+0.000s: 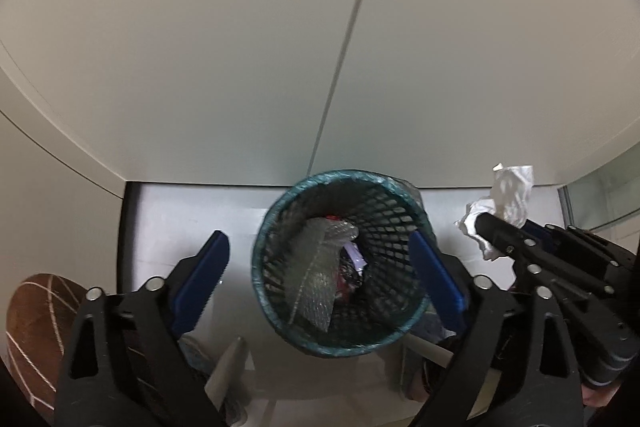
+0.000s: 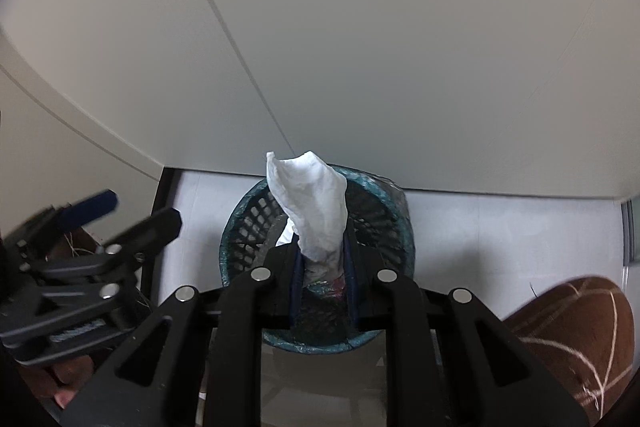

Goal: Collect trash
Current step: 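Open the left tool over the bin while the right tool releases the tissue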

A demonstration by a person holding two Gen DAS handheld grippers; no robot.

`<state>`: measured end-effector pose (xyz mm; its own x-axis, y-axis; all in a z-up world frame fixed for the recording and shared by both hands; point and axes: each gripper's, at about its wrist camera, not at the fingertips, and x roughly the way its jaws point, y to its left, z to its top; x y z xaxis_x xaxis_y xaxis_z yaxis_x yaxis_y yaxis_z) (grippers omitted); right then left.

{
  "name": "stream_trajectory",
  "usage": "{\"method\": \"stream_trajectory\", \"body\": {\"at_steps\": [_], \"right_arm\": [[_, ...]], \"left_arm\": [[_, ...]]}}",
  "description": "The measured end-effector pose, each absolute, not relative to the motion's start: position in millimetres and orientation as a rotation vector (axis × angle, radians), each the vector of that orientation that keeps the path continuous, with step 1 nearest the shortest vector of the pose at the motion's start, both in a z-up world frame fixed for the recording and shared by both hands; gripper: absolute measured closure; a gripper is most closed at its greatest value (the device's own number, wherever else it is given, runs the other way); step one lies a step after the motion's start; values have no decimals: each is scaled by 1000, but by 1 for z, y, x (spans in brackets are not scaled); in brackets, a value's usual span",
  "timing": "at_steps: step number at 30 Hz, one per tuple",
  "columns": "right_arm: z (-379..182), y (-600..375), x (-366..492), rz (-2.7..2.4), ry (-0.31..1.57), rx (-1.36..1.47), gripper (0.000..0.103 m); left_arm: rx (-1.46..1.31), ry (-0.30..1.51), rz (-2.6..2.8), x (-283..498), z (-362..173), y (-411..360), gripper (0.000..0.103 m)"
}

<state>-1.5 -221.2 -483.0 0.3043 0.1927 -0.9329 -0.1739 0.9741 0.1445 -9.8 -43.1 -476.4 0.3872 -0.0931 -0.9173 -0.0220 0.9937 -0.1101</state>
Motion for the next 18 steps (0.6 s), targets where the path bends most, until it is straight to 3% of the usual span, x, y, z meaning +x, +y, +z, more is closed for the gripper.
{"method": "stream_trajectory", "body": {"at_steps": [18], "right_arm": [[-528,-198,20,301,1383,8,83]], "left_arm": [[-221,1294,3,17,-513,-4,6]]}}
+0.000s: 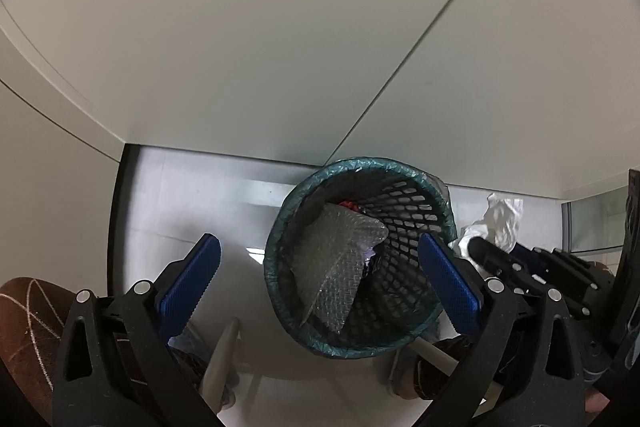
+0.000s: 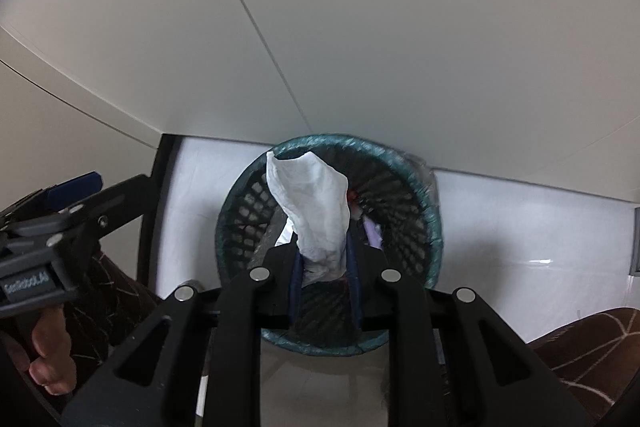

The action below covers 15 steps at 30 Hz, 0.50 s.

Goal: Collect trash
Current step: 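Open the left tool over the bin while the right tool releases the tissue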

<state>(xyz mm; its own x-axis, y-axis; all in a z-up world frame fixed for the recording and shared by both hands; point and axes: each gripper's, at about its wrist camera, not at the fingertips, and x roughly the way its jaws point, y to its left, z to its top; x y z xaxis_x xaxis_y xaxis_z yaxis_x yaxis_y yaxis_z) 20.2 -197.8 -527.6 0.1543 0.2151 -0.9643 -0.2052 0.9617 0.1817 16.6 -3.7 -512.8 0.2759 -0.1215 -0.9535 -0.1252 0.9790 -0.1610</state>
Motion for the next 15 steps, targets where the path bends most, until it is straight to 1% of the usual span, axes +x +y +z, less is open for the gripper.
{"method": "stream_trajectory", "body": {"at_steps": [4,6,8,10,12,14,15], "right_arm": [[-527,-197,18,313,1392,9,76],[-527,-197,17,315,1394,9,66],[-527,-198,17,309,1393,3,60],[-528,-199,18,306,1395,10,58],[-528,-201,19,292,1394,16,51],[-527,-204,21,274,1388,28,49],[-526,-207,22,261,1385,38,44]], "left_arm": [[-227,1301,2,18,-516,-3,6],[-222,1298,-2,18,-515,-5,6],[-216,1291,-7,17,-513,-6,6],[-214,1290,-4,17,-513,-6,6],[-220,1289,1,17,-513,-5,6],[-222,1287,5,18,-512,-4,6],[-222,1286,8,18,-512,-4,6]]}}
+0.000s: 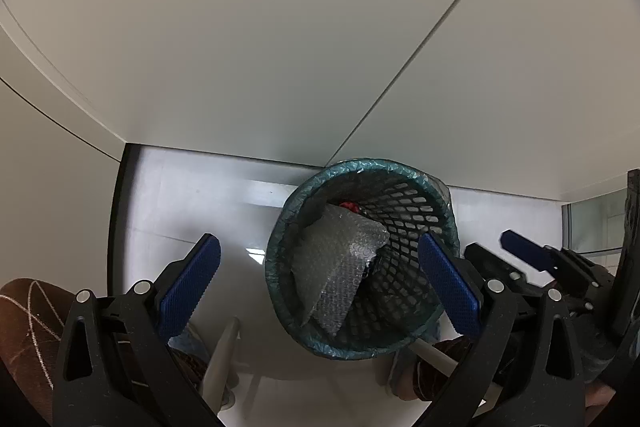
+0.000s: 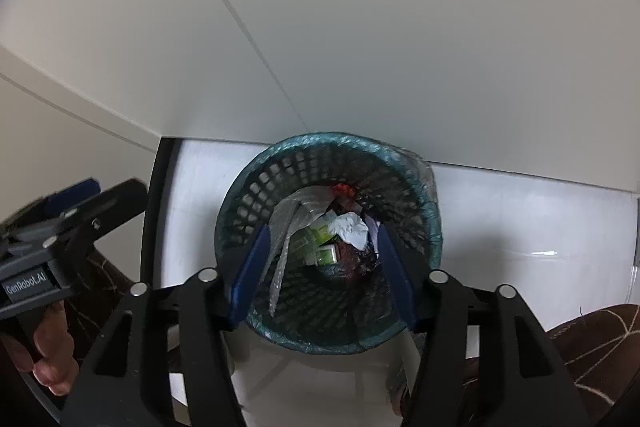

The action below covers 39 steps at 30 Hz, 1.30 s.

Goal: Collect trash
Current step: 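Open the left tool over the bin while the right tool releases the tissue, then raise both tools back up toward the counter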

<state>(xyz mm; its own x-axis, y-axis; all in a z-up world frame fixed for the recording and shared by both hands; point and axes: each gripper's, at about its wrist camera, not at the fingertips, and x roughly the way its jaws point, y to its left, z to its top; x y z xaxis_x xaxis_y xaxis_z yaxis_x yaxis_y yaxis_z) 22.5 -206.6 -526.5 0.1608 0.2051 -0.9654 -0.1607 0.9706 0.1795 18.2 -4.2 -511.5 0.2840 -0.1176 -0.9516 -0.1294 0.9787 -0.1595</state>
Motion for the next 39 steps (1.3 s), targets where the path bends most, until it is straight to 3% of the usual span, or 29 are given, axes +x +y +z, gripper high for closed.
{"method": "stream_trajectory", "body": {"at_steps": [6,11,22,39], "right_arm": [[-513,-225,24,173,1324,53,22],[-484,-226,20,139,1246,-7,12],[-390,-238,7,114,1075,5,11],[-238,-249,-10,111,900,64,11]], "left_arm": [[-193,1256,6,16,-505,-7,6],[-148,1211,-6,11,-487,-13,6],[-136,1111,-29,-4,-408,-23,6],[-130,931,2,-25,-242,-29,6]]}}
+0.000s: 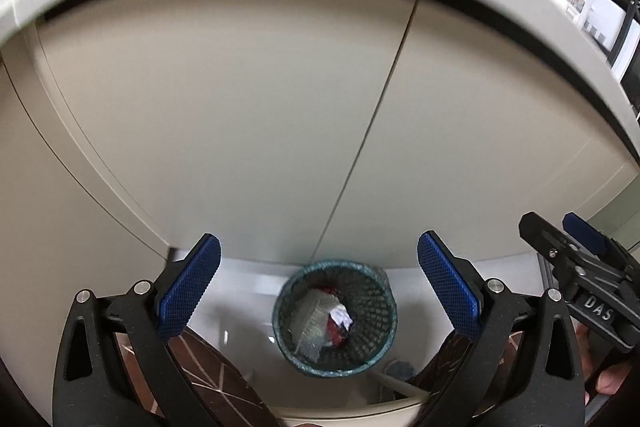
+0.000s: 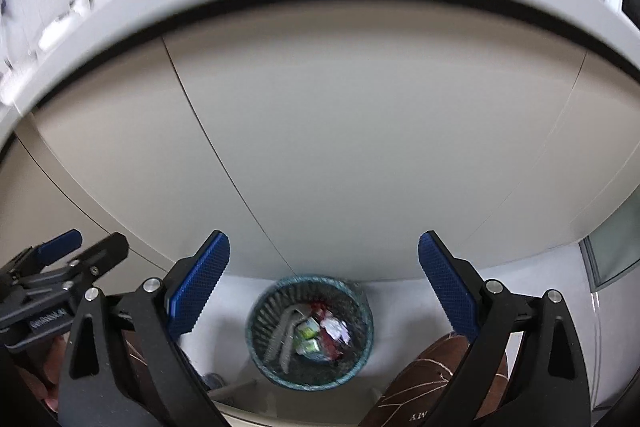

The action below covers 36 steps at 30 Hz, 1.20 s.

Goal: Collect trash
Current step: 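Raise both tools back up toward the counter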

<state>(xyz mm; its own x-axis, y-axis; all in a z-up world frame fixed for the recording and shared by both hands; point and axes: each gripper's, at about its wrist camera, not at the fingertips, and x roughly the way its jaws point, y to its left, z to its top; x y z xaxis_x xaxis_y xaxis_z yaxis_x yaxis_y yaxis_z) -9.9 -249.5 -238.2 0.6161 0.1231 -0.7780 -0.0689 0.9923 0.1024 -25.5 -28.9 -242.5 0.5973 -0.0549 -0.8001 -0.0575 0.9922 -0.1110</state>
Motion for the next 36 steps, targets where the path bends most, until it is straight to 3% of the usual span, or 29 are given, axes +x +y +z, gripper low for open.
{"method": "stream_trajectory", "body": {"at_steps": [17,36], "right_arm": [[-88,-248,7,56,681,81,8],[-21,-238,130,71,746,82,8]], "left_arm": [[-104,726,9,-8,-95,-28,6],[-86,685,-2,83,-31,-25,6]]}}
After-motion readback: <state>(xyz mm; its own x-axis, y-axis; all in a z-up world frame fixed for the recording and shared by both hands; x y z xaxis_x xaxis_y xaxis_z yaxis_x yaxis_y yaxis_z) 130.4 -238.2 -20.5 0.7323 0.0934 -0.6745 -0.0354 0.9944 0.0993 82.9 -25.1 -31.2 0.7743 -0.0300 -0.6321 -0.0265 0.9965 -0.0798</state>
